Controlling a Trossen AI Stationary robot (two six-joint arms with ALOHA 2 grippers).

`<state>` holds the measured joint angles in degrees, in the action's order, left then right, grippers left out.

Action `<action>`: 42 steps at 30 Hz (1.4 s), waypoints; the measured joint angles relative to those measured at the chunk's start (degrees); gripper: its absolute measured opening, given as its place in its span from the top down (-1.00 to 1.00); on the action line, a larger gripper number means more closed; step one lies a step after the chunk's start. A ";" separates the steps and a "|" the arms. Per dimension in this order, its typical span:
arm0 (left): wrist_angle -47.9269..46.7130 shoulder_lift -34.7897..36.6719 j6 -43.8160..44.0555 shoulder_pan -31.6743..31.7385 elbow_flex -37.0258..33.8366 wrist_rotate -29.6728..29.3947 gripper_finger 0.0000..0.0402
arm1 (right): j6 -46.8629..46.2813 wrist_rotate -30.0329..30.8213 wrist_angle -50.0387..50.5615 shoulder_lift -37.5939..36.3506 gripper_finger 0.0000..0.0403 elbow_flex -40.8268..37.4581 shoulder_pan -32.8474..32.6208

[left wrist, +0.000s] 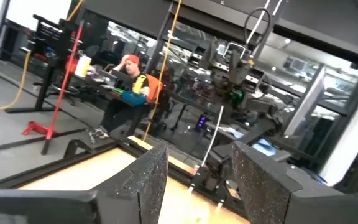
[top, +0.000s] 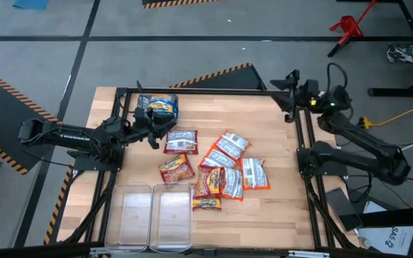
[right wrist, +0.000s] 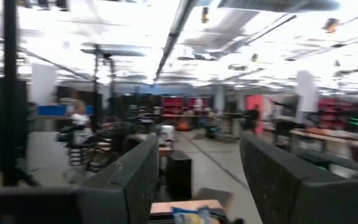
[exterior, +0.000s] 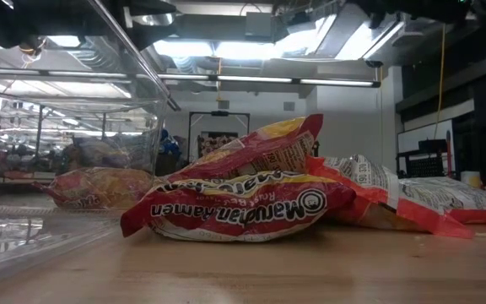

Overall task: Sort Maruchan noodles
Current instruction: Put the red noodle pack into the left transparent bin

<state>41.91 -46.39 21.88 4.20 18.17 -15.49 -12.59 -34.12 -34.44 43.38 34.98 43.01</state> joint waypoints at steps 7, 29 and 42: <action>-1.18 0.00 -1.83 -2.16 0.00 -2.37 0.14 | 2.26 -2.32 13.64 -5.24 -0.05 -0.05 4.09; -18.52 15.57 -8.48 -4.54 0.00 -8.27 0.14 | 7.35 -6.98 26.03 -12.68 -0.05 -0.10 15.14; -27.05 16.74 -4.41 -4.49 0.00 -7.00 0.14 | 2.37 -9.00 28.28 -12.71 -0.05 -12.86 13.76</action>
<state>14.86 -29.65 17.47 -0.30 18.17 -22.49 -10.22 -43.12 -6.16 30.67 22.13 56.78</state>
